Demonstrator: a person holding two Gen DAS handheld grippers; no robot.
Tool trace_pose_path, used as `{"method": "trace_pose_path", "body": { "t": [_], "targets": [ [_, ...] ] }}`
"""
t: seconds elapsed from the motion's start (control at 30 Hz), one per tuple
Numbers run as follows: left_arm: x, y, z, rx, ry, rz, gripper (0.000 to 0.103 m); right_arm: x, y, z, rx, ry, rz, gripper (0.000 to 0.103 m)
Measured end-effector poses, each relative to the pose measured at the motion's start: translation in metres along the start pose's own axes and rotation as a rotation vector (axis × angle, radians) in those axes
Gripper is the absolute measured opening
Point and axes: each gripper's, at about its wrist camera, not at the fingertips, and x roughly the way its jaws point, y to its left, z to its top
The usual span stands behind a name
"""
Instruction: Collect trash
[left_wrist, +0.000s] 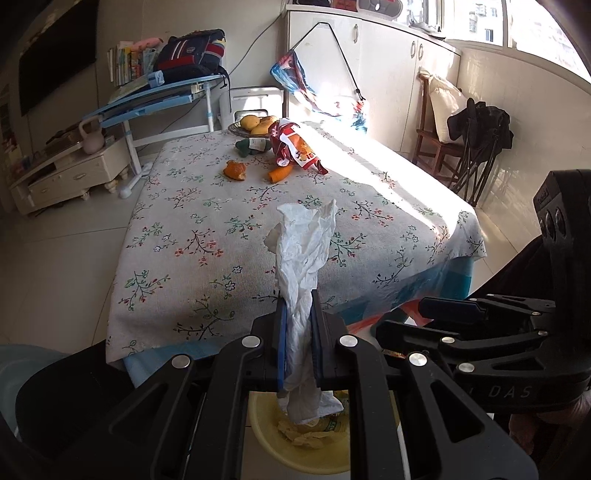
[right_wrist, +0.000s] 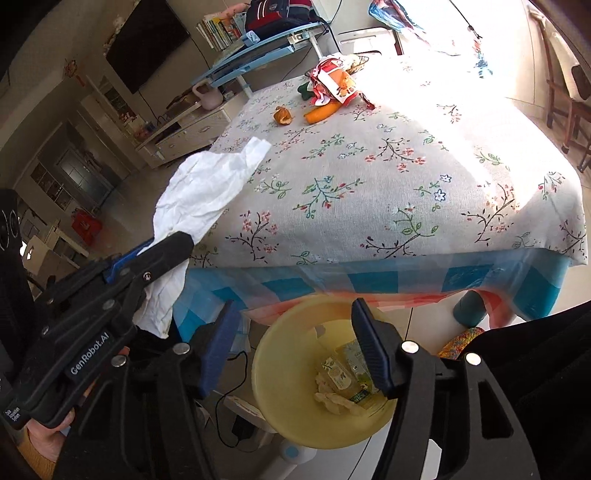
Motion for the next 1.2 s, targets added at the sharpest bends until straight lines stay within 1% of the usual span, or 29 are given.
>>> {"method": "trace_pose_path", "body": {
  "t": [0.13,0.23,0.33,0.4,0.47,0.53,0.6,0.63,0.67,0.73,0.8,1.0,1.2],
  "targets": [
    [0.006,-0.01,-0.013,0.017,0.045,-0.024,0.011,-0.018,-0.014,0.008,0.09,-0.104,0.004,0.068],
    [0.012,-0.017,-0.023,0.035,0.089,-0.041,0.011,-0.025,-0.021,0.01,0.129,-0.14,0.009,0.068],
    [0.02,-0.02,-0.034,0.046,0.146,-0.06,0.012,-0.029,-0.023,0.011,0.14,-0.161,0.012,0.068],
    [0.027,-0.022,-0.041,0.059,0.186,-0.057,0.014,-0.031,-0.023,0.012,0.141,-0.17,0.011,0.068],
    [0.031,-0.021,-0.047,0.065,0.213,-0.058,0.018,-0.033,-0.023,0.012,0.141,-0.175,0.011,0.068],
    [0.034,-0.02,-0.051,0.063,0.228,-0.054,0.027,-0.033,-0.024,0.012,0.14,-0.177,0.01,0.068],
    [0.032,-0.019,-0.052,0.062,0.217,-0.04,0.045,-0.035,-0.023,0.011,0.139,-0.179,0.009,0.068],
    [0.03,-0.019,-0.052,0.062,0.204,-0.032,0.052,-0.035,-0.023,0.011,0.138,-0.18,0.009,0.068],
    [0.027,-0.018,-0.05,0.064,0.189,-0.018,0.055,-0.035,-0.023,0.01,0.138,-0.18,0.009,0.068],
    [0.022,-0.017,-0.049,0.065,0.156,0.009,0.068,-0.036,-0.023,0.01,0.137,-0.181,0.008,0.068],
    [0.016,-0.015,-0.047,0.061,0.124,0.036,0.074,-0.036,-0.022,0.01,0.134,-0.182,0.005,0.068],
    [0.001,-0.004,-0.041,0.017,0.037,0.085,0.081,-0.037,-0.016,0.005,0.119,-0.18,-0.006,0.068],
    [-0.012,0.011,-0.039,-0.05,-0.018,0.112,0.084,-0.035,-0.011,0.003,0.104,-0.174,-0.015,0.068]
  ]
}}
